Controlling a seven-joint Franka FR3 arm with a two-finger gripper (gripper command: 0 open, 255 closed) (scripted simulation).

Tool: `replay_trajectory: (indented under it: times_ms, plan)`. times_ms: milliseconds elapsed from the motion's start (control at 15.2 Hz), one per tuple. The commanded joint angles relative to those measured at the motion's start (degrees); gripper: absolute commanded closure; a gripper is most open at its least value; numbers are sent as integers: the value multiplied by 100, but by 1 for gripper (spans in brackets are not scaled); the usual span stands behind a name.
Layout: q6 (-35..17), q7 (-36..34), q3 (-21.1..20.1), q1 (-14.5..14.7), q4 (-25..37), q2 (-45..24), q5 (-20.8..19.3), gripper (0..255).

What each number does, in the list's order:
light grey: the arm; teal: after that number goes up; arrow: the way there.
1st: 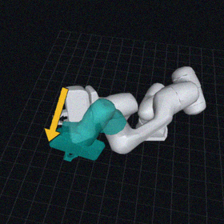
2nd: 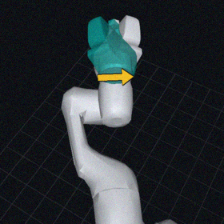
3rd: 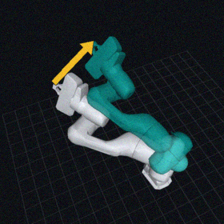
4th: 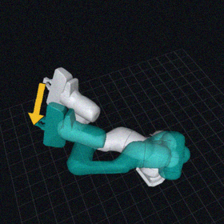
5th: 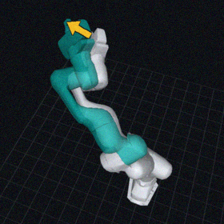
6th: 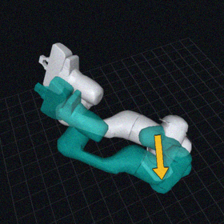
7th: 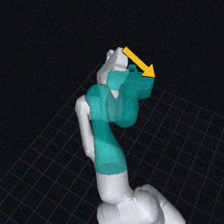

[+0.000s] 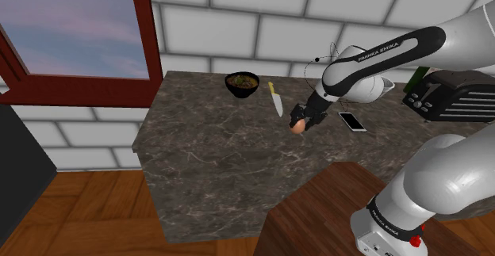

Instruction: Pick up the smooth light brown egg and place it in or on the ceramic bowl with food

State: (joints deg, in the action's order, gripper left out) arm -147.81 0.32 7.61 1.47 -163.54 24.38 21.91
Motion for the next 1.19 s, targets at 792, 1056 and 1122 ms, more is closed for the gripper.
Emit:
replay_trajectory:
  times_ms: [792, 1056, 1122]
  plan:
    - [408, -214, -90, -140, 106, 305, -206, 255]
    - [807, -388, -156, -246, 245, 576, -362, 255]
    - [905, -428, -169, -268, 283, 637, -396, 255]
